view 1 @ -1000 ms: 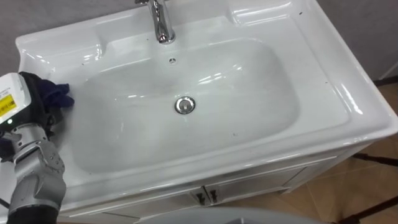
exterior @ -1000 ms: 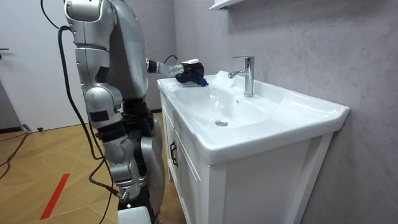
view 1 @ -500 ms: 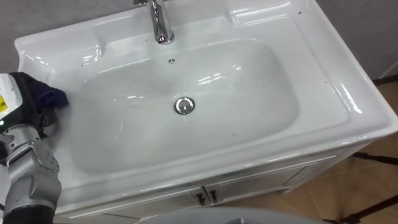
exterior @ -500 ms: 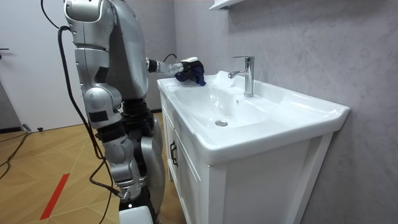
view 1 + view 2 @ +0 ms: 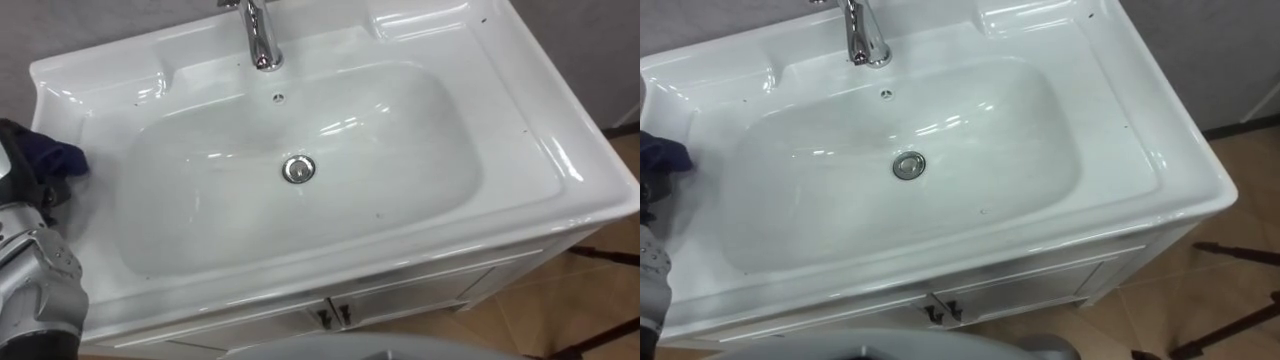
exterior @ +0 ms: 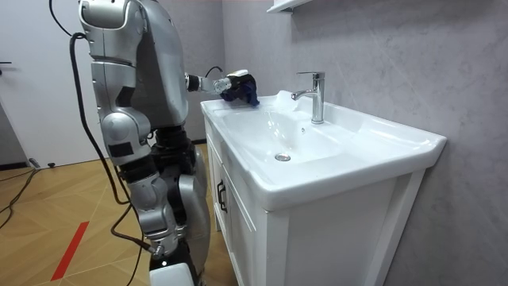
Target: Wipe basin
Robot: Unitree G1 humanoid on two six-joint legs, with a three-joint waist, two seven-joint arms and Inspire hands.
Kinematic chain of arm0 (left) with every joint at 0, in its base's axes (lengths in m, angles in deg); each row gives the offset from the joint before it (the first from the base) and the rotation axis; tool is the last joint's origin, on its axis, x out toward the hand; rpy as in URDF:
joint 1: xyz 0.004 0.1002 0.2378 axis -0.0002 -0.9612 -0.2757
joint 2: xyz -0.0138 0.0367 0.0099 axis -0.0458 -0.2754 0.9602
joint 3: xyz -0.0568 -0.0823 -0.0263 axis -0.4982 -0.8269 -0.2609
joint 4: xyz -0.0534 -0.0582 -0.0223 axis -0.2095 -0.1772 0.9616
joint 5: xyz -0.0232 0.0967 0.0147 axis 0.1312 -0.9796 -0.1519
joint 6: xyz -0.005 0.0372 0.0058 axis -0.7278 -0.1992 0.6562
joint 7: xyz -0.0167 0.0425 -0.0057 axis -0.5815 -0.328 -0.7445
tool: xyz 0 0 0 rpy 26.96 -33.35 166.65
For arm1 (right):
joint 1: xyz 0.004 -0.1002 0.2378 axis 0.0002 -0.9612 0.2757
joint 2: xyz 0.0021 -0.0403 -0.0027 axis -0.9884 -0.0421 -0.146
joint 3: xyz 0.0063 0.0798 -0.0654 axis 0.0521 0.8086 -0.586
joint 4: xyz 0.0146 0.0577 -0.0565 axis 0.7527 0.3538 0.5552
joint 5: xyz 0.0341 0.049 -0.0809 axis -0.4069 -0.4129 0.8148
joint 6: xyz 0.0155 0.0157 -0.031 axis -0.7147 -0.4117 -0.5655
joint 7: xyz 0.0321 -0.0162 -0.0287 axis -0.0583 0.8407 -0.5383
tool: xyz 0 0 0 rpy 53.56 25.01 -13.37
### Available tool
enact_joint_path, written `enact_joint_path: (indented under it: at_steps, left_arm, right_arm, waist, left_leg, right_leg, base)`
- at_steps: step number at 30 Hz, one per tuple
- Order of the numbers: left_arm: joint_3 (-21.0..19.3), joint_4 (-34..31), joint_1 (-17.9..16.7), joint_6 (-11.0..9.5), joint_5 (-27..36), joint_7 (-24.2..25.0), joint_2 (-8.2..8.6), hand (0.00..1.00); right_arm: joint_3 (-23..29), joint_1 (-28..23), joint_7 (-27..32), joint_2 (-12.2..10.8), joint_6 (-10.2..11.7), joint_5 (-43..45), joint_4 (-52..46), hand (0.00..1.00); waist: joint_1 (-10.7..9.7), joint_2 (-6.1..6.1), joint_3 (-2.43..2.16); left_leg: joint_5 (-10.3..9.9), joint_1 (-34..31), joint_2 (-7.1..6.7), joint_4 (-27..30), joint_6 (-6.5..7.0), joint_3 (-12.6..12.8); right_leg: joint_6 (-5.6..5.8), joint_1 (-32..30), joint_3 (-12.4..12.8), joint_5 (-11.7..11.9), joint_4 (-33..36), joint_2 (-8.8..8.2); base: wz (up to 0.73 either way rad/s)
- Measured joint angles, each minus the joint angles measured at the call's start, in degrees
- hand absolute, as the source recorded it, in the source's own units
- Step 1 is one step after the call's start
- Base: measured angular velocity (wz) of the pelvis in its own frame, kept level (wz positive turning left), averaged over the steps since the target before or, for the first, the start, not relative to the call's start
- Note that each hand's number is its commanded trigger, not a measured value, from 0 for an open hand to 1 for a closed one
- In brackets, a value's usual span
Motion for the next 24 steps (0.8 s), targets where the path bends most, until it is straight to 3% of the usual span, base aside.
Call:
enact_joint_path:
  at_steps: [13, 14, 15, 24]
  left_arm:
    - [0.01, -0.02, -0.01, -0.12, -0.05, 0.0, 0.0, 0.98]
    - [0.01, -0.03, -0.01, -0.12, -0.05, 0.0, 0.0, 0.67]
    - [0.01, -0.04, 0.02, -0.21, -0.05, 0.0, 0.0, 0.0]
    - [0.01, -0.29, 0.12, -0.58, -0.39, -0.57, -0.04, 0.0]
  right_arm:
    - [0.0, 0.17, -0.07, 0.02, 0.13, 1.76, -0.01, 0.0]
    - [0.0, 0.14, -0.07, 0.02, 0.13, 1.72, -0.01, 0.0]
    - [-0.01, 0.13, -0.1, 0.03, 0.13, 1.42, 0.0, 0.0]
    - [0.02, 0.24, -1.14, 0.04, 0.1, 0.16, 0.03, 0.0]
  waist:
    - [-0.21, -0.12, 0.17]
    - [-0.21, -0.14, 0.17]
    - [-0.25, -0.15, 0.17]
    - [-0.18, -0.42, 0.19]
  left_leg:
    - [0.0, -0.19, -0.12, -0.01, 0.0, -0.12]
    - [0.0, -0.19, -0.13, -0.01, 0.0, -0.12]
    - [0.0, -0.18, -0.15, -0.02, 0.0, -0.23]
    - [0.0, -0.3, -0.25, 0.0, 0.0, -0.57]
  right_leg:
    - [0.17, 0.03, -0.12, -0.12, -0.25, -0.15]
    - [0.18, 0.03, -0.12, -0.12, -0.25, -0.17]
    - [0.18, 0.04, -0.18, -0.12, -0.25, -0.19]
    - [0.25, -0.02, -0.7, -0.17, -0.2, -0.37]
  base:
    - [0.0]
    - [0.0]
    - [0.0]
    - [0.02]
